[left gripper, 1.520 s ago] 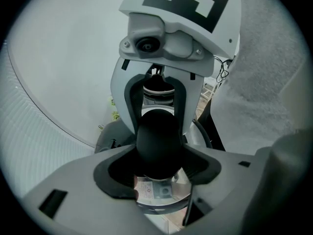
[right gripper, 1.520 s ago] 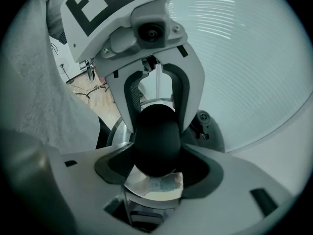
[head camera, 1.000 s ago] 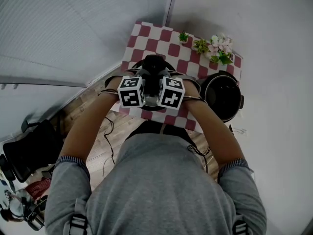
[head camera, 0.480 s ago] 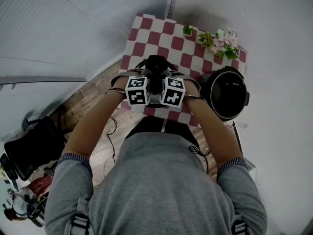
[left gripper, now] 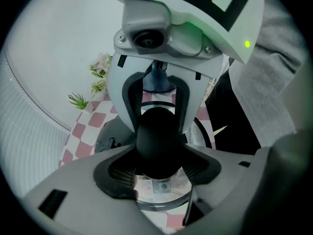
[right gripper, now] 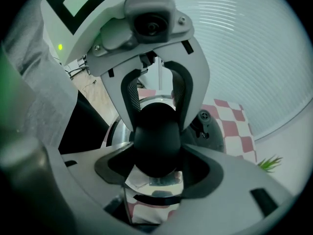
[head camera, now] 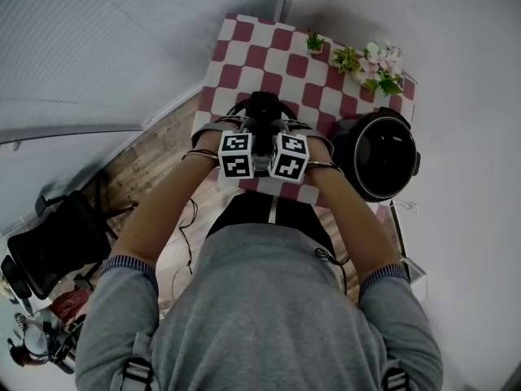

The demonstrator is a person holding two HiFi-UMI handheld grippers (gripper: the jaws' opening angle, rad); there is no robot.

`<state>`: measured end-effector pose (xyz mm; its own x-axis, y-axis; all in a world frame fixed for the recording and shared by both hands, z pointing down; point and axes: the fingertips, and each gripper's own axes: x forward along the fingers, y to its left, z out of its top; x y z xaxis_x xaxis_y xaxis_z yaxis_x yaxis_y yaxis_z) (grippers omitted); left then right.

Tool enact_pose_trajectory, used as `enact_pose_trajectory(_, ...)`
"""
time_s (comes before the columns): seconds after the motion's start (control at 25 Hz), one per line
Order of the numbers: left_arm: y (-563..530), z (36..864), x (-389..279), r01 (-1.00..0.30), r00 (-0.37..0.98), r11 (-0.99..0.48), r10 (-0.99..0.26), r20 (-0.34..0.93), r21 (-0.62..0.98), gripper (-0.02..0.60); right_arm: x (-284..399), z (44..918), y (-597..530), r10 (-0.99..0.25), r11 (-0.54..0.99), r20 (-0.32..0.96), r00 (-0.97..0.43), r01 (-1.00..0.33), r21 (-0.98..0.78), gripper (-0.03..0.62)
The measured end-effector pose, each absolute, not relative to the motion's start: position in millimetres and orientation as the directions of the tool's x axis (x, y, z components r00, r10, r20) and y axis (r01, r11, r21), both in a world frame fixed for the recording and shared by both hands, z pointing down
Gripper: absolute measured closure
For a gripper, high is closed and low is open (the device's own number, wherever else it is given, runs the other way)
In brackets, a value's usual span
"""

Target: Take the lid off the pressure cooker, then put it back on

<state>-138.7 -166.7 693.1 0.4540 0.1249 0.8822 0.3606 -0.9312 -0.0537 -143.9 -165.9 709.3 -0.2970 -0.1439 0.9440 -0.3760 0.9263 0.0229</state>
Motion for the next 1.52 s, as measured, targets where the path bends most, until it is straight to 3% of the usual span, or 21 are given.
enact_pose_trajectory(1.04,-163,736,-127,0.359,0.417,-0.933,0.173,0.892,0.013,0.278,-134,745,-163,-0.091,0.908,0.954,-0.286,-0.416,-0.038,0.289)
enact_pose_trajectory(1.16,-164,730,-126,0.31,0.458,-0.951,0.163,0.874,0.015,0.273,-133,741,-162,-0.099,0.896,0.95,-0.297,-0.442,-0.045,0.232)
enact_pose_trajectory(1.52,-179,688,-142,0.09,0.63,-0.996,0.072,0.773,0.02,0.27,-132,697,-164,-0.205,0.872,0.927,-0.313,-0.488,0.029,0.224)
